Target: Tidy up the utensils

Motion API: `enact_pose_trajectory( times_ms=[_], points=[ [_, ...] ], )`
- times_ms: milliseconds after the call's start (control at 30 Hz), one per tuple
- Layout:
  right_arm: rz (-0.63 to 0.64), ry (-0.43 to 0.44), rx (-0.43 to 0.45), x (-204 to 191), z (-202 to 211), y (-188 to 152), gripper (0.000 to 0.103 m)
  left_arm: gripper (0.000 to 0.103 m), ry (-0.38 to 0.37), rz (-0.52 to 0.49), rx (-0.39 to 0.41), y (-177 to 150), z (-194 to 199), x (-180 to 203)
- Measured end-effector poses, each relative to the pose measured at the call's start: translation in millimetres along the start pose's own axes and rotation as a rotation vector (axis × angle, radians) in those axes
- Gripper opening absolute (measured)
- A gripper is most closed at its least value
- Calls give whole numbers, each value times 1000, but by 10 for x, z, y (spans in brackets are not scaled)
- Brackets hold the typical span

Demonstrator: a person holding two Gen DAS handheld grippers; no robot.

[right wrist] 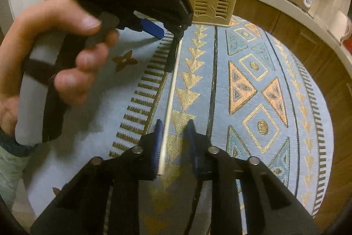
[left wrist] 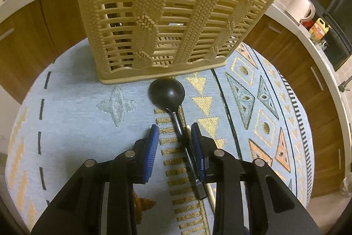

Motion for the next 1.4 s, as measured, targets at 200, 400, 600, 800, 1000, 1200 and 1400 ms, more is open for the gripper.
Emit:
enact_pose_trajectory(
  times_ms=[200, 400, 600, 800, 1000, 1200, 1400],
  points=[
    [-4, -27, 2, 95, 17, -29, 5, 21, 44, -14, 11, 3, -11, -10],
    [-83, -19, -12, 343, 39, -48, 5, 21, 43, -13, 9, 10, -16, -19],
    [-126, -25, -7, 507, 88, -28, 5, 6, 64, -41, 13, 8, -34, 34],
    [-210, 57, -32, 699, 96, -1, 5, 0, 69, -46, 22, -58, 18, 54],
    [-287, 112, -46, 964, 70, 39, 5, 0, -7, 6, 13, -292, 208, -12],
    [-338, 135, -67, 1113, 8, 46, 5, 0, -75, 61, -11, -562, 363, -45],
    [-359, 157, -103, 1154, -59, 35, 5, 0, -106, 70, -35, -737, 405, 14]
  ],
)
Point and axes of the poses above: each gripper's, at about its wrist camera, not at the fingertips, and z roughly against the way its jaws point, x to its right, y to its top, the point moved 10 cm from there along -z, roughly the way its jaws point, and after that the axes turned 5 degrees about -z, right-handed, at the moved point
